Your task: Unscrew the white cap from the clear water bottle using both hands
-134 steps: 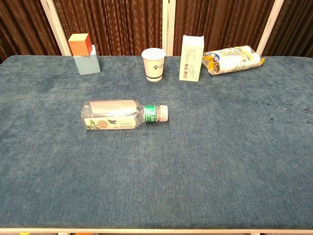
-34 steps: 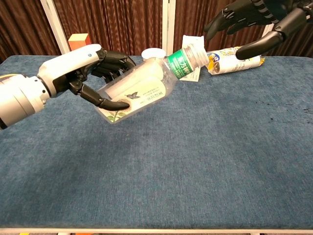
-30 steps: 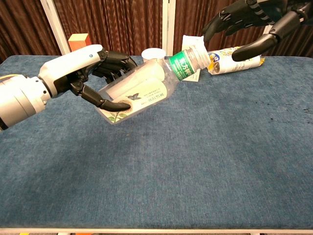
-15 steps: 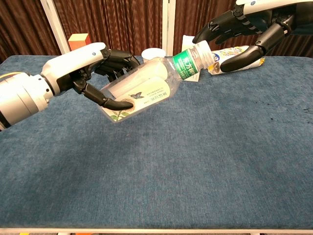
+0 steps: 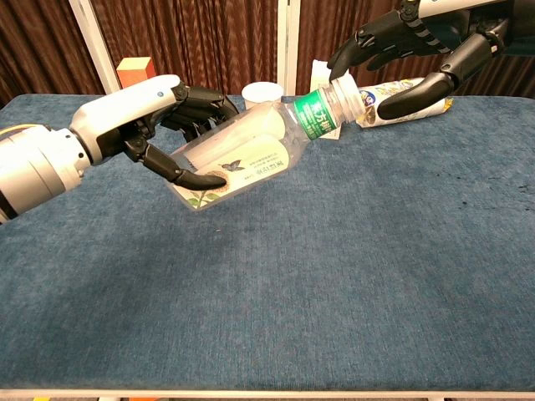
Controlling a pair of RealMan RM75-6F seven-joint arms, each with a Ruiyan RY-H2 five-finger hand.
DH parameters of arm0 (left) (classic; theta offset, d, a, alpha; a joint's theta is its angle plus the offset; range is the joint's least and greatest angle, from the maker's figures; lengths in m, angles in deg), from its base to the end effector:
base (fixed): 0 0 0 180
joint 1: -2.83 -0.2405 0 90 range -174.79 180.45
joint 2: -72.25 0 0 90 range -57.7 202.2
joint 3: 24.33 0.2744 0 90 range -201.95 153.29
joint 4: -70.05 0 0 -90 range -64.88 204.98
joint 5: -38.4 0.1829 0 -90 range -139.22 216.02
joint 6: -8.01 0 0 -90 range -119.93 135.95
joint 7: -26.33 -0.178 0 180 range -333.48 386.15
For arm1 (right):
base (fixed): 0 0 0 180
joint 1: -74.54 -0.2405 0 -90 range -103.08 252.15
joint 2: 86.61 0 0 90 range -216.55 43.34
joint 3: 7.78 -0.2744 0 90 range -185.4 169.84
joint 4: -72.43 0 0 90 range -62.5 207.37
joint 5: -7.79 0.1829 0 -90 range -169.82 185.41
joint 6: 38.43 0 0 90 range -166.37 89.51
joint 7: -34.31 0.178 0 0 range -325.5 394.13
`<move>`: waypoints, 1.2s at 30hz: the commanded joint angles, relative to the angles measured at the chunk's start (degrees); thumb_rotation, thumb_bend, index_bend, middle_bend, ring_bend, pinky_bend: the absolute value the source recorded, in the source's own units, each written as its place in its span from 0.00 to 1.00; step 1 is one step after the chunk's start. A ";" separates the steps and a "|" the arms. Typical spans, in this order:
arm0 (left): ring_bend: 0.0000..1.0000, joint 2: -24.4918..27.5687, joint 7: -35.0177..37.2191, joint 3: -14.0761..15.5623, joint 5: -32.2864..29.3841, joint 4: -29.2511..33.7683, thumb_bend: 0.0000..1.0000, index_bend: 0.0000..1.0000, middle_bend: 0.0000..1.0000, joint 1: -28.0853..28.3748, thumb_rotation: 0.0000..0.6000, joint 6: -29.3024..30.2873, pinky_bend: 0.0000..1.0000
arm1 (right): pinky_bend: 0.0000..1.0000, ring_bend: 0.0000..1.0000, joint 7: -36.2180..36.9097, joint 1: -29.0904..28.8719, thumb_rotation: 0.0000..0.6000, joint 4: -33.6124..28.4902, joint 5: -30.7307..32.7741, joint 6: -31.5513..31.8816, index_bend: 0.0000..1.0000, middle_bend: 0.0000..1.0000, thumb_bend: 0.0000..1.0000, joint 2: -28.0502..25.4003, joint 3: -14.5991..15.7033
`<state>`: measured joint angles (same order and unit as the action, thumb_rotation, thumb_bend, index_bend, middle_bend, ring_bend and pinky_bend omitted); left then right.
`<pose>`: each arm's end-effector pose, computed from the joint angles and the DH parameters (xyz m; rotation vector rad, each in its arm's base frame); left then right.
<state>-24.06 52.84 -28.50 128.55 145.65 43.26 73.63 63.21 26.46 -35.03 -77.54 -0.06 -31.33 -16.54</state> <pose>-0.1192 0.3377 -0.0312 -1.8858 -1.3538 -1.5479 -0.0964 -0.3410 0.1083 2.1524 -1.3850 1.0602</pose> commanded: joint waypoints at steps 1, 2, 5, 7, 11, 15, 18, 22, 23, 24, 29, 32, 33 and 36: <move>0.51 -0.01 -0.04 0.02 -0.06 -0.04 0.38 0.59 0.60 0.02 1.00 -0.10 0.58 | 0.00 0.00 0.28 -0.01 0.69 -0.31 -0.65 0.35 0.26 0.07 0.06 -0.11 0.19; 0.51 -0.01 -0.07 0.03 -0.08 -0.05 0.38 0.59 0.60 0.03 1.00 -0.13 0.58 | 0.00 0.00 0.42 0.01 0.69 -0.43 -0.88 0.52 0.26 0.07 0.07 -0.13 0.26; 0.51 0.03 -0.09 0.05 -0.09 0.00 0.38 0.59 0.60 0.10 1.00 -0.27 0.58 | 0.00 0.00 0.72 0.22 0.69 -0.45 -1.62 1.49 0.26 0.07 0.07 -0.07 0.38; 0.51 0.07 -0.11 0.07 0.04 0.08 0.38 0.59 0.60 0.13 1.00 -0.17 0.58 | 0.00 0.00 0.79 0.35 0.69 -0.15 -1.66 2.02 0.26 0.07 0.07 0.04 0.38; 0.51 0.29 -0.31 0.07 0.45 0.45 0.38 0.59 0.60 0.15 1.00 0.27 0.58 | 0.00 0.00 0.28 0.57 0.70 0.86 -0.68 2.54 0.26 0.07 0.08 0.23 0.36; 0.51 0.50 -0.48 -0.07 0.50 0.74 0.38 0.59 0.60 0.07 1.00 0.70 0.58 | 0.00 0.00 -0.30 0.76 0.69 0.89 -0.02 2.01 0.25 0.07 0.08 -0.15 0.97; 0.51 0.60 -0.54 -0.25 0.29 0.84 0.38 0.59 0.60 0.11 1.00 0.64 0.58 | 0.00 0.00 -0.63 0.82 0.69 0.57 -0.06 1.73 0.25 0.08 0.08 -0.38 1.36; 0.51 0.62 -0.75 -0.25 0.21 0.95 0.38 0.59 0.60 0.21 1.00 0.43 0.58 | 0.00 0.00 -0.72 0.77 0.70 0.42 -0.11 1.78 0.25 0.08 0.08 -0.36 1.41; 0.51 0.61 -0.77 -0.26 0.20 0.98 0.38 0.59 0.60 0.23 1.00 0.41 0.58 | 0.00 0.00 -0.77 0.73 0.70 0.43 -0.14 1.82 0.25 0.08 0.08 -0.34 1.39; 0.51 0.59 -0.88 -0.23 0.22 0.99 0.38 0.59 0.60 0.25 1.00 0.39 0.58 | 0.00 0.00 -0.67 0.69 0.70 0.35 -0.20 1.84 0.25 0.08 0.08 -0.34 1.37; 0.51 0.48 -1.05 -0.14 -0.03 0.82 0.38 0.59 0.60 0.22 1.00 0.13 0.58 | 0.00 0.00 -0.48 0.61 0.69 0.06 -0.67 2.16 0.25 0.08 0.08 -0.47 1.34; 0.51 0.43 -0.97 -0.12 -0.12 0.65 0.38 0.59 0.60 0.22 1.00 0.03 0.58 | 0.00 0.00 -0.51 0.60 0.70 -0.22 -0.93 2.42 0.25 0.08 0.08 -0.57 1.35; 0.51 0.43 -0.94 -0.10 -0.10 0.61 0.38 0.59 0.60 0.23 1.00 0.00 0.58 | 0.00 0.00 -0.51 0.58 0.70 -0.31 -1.03 2.49 0.25 0.08 0.08 -0.60 1.35; 0.51 0.40 -0.85 -0.09 -0.10 0.49 0.38 0.59 0.60 0.27 1.00 -0.05 0.58 | 0.00 0.00 -0.63 0.53 0.70 -0.59 -1.40 2.74 0.25 0.08 0.08 -0.62 1.36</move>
<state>-23.65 51.99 -28.60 128.44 146.15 43.52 73.58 62.60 27.00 -35.59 -78.91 2.65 -31.94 -15.18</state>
